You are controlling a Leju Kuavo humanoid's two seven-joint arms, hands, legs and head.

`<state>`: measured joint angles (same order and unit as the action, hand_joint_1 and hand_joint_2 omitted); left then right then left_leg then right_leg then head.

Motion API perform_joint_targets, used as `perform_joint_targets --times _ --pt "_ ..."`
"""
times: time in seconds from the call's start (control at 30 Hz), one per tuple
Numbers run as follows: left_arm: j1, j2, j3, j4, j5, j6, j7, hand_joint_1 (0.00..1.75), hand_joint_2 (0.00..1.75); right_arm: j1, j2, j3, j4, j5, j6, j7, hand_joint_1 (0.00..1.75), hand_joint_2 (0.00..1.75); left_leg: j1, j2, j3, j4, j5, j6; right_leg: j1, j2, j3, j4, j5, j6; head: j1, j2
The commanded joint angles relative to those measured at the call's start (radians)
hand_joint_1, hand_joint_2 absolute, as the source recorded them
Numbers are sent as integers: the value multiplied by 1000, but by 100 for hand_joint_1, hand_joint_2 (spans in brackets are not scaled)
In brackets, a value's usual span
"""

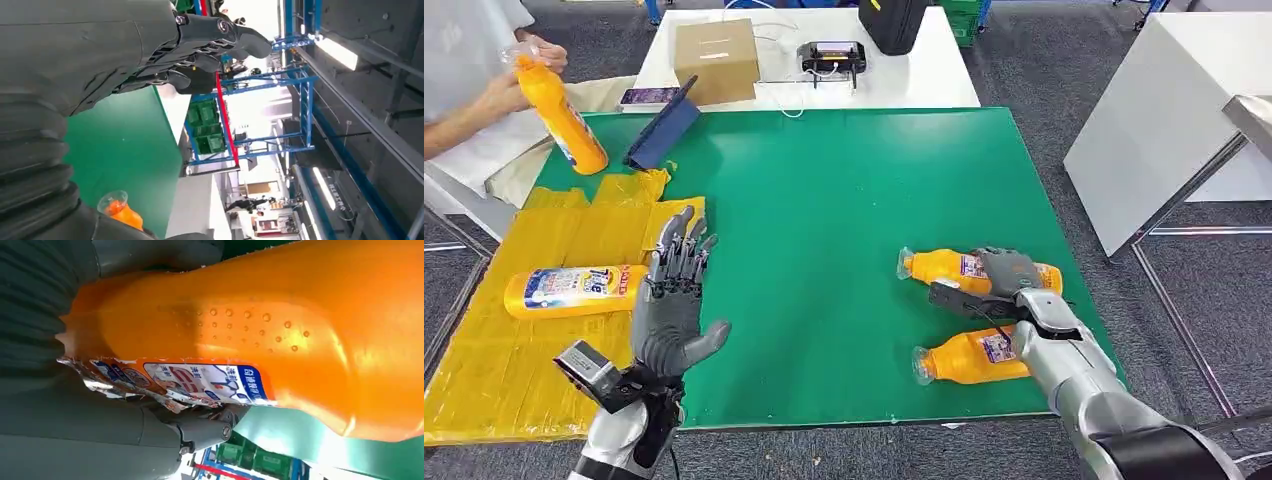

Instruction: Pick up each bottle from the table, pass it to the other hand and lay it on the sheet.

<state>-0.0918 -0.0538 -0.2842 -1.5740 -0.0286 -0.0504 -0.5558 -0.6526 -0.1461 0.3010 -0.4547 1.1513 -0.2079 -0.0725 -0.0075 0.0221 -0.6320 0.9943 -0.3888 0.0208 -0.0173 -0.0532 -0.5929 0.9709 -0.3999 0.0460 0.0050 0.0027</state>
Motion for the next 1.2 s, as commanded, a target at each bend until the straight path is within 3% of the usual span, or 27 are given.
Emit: perform_joint_targets --times 0.03,0.13,0.23,0.37,0.5,0.6,0.8,0.93,1.2 --pt "-24 14 -24 52 2 1 6 0 175 -17 13 36 57 -2 4 4 175 175 1 -1 4 0 -2 -2 1 4 4 -1 -1 -2 0 0" --pt "-9 11 -21 42 -15 11 26 0 175 -8 29 36 -12 21 -148 30 175 175 1 -1 4 0 -2 -2 1 4 4 -1 -2 -2 0 0" --pt "23 -1 -2 23 -41 17 47 0 175 68 41 19 -263 67 -282 89 175 175 1 2 4 0 -3 -2 1 7 3 0 -2 -2 0 0" --pt "48 -5 1 14 -66 9 66 0 175 205 38 4 -673 134 -280 136 175 175 1 1 1 0 -2 -2 0 5 0 0 -1 -2 0 0" --pt "25 -6 -39 43 -104 14 85 0 175 318 93 11 -915 72 -405 21 175 175 2 0 2 1 -4 -2 1 5 2 1 -4 -2 0 0" --pt "-16 -12 -75 89 -94 16 91 0 175 347 146 54 -943 32 -482 -28 175 175 2 -2 2 1 -4 -3 1 3 3 0 -4 -3 0 0" --pt "-37 -3 -110 107 -81 25 93 0 175 350 216 65 -934 -98 -490 -149 175 175 2 -3 1 1 -3 -3 1 3 1 1 -3 -3 0 0" --pt "-49 8 -122 110 -70 29 92 0 175 338 216 154 -899 -371 -351 -221 175 175 2 0 2 0 -3 -3 1 5 1 0 -3 -2 0 0" --pt "-57 13 -127 107 -63 30 91 0 175 341 224 191 -854 -411 -332 -250 175 175 1 -1 0 -1 -2 -2 1 2 -1 -1 -2 -1 0 0"
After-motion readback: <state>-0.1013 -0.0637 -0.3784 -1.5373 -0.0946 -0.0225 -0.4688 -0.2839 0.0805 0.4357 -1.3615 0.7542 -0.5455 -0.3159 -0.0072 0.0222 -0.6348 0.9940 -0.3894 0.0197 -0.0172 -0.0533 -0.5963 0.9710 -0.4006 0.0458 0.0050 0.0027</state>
